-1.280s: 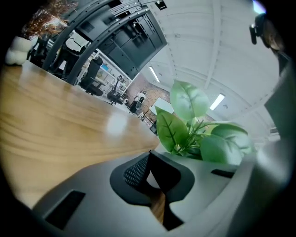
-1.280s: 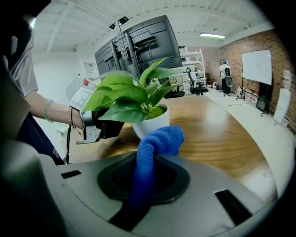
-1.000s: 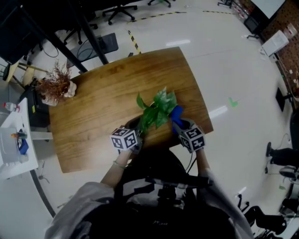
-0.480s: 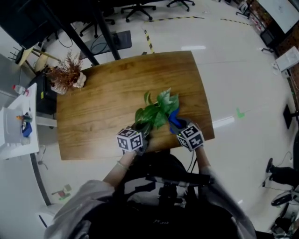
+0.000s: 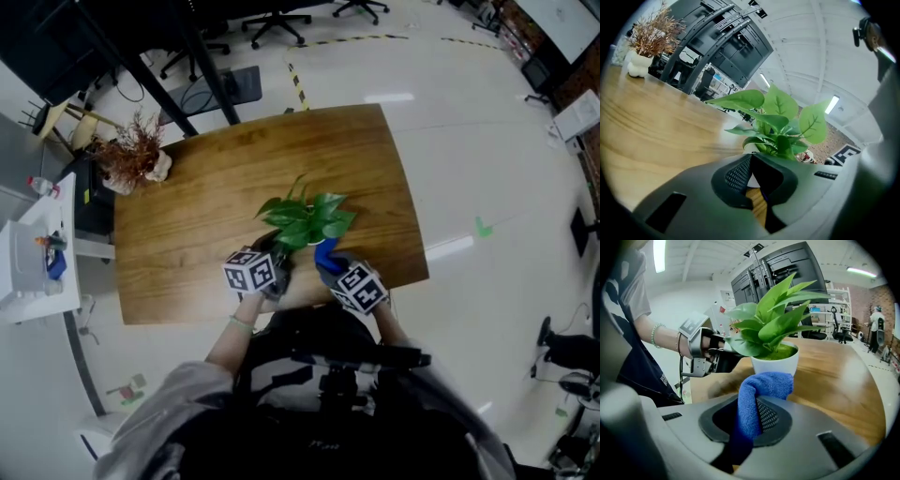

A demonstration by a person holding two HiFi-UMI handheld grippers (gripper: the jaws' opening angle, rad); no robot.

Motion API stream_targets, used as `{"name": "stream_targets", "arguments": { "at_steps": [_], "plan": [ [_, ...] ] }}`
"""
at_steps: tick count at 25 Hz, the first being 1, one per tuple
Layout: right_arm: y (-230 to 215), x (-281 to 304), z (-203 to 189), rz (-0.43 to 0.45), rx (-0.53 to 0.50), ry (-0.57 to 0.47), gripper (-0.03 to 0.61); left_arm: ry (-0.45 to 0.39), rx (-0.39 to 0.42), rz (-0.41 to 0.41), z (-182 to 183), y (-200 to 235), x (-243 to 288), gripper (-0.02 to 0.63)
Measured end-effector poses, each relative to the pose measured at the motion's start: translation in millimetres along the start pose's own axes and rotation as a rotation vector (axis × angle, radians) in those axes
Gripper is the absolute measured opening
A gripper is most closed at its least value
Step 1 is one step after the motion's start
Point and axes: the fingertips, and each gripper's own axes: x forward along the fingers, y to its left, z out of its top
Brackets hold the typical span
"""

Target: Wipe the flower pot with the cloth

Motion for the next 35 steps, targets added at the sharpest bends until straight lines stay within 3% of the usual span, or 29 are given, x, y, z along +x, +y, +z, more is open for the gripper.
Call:
{"name": "stream_targets", "arguments": {
  "at_steps": [4, 8, 14, 18, 25, 30, 35],
  "plan": [
    [10, 6, -6, 0.023, 0.011, 0.010, 0.061, -0.004, -0.024, 0.006, 5, 11, 9, 0.006],
    [1, -9, -9, -0.010, 0.054, -0.015, 0.061, -0.016, -0.039, 0.006, 6, 11, 10, 0.006],
    [-56, -39, -7, -0.125, 0.039, -0.023, 0.061, -0.006, -0.039, -0.010, -8, -2, -4, 0.006],
    [-86, -45, 18, -0.157, -0.003, -0.054, 0.061, 0.033, -0.029, -0.039, -23, -13, -6, 0.006],
    [-81, -23, 37, -0.063, -0.105, -0.033, 0.061, 0.035, -0.027, -0.047, -17, -5, -2, 0.006],
    [-58, -14, 23, -0.019, -0.073, -0.023, 0.061, 0.037, -0.067, -0.063, -8, 10, 3, 0.006],
    [-27, -1, 9, 0.023, -0.050, 0.005, 0.062, 0.077, -0.039, -0.058, -3, 22, 12, 0.006]
  ]
}}
